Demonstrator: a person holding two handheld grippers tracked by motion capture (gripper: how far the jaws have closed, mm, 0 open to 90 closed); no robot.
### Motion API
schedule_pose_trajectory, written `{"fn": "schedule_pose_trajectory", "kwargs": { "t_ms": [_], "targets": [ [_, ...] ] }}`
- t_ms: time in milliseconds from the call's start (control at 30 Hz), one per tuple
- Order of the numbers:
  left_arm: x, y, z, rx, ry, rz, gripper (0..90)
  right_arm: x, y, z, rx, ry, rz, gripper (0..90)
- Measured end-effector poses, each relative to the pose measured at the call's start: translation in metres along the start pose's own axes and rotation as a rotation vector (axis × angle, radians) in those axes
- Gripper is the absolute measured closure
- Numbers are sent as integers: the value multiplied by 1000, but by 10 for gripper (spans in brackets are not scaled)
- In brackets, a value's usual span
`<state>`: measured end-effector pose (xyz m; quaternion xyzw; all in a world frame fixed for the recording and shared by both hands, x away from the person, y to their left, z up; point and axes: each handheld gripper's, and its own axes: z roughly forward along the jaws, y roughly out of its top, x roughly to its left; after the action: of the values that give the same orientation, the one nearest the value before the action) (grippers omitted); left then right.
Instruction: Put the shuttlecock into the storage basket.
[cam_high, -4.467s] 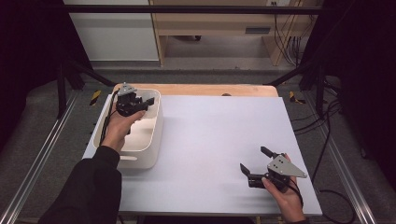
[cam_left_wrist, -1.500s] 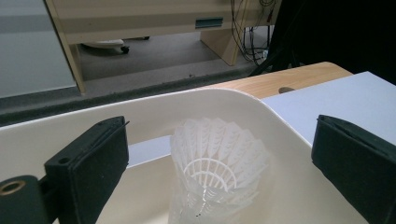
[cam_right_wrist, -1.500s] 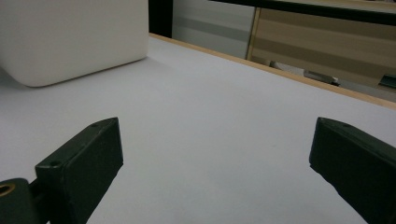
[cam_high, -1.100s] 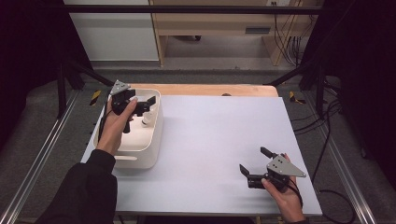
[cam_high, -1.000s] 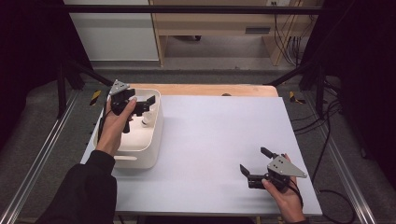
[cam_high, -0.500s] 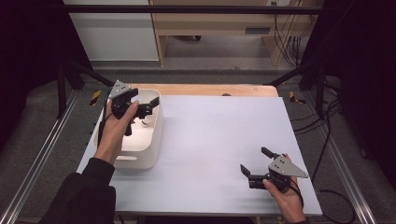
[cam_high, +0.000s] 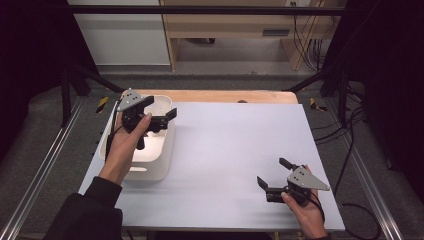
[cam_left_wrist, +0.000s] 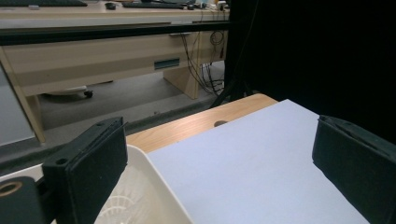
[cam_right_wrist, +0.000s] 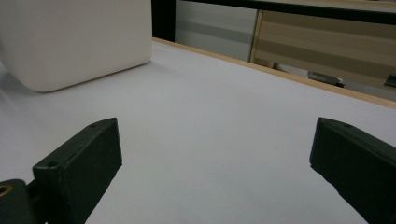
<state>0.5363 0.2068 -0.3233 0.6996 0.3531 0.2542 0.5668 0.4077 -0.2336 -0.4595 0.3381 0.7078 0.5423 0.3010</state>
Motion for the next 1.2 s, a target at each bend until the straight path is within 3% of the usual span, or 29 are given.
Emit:
{"fn": "schedule_pose_trajectory", "kwargs": {
  "t_ms": [667, 1200],
  "targets": [
    [-57, 2, 4, -18, -126, 43, 26, 0, 0, -1, 0, 2, -4, 24],
    [-89, -15, 18, 7, -190, 61, 26, -1, 0, -2, 2, -5, -11, 25]
  ]
}}
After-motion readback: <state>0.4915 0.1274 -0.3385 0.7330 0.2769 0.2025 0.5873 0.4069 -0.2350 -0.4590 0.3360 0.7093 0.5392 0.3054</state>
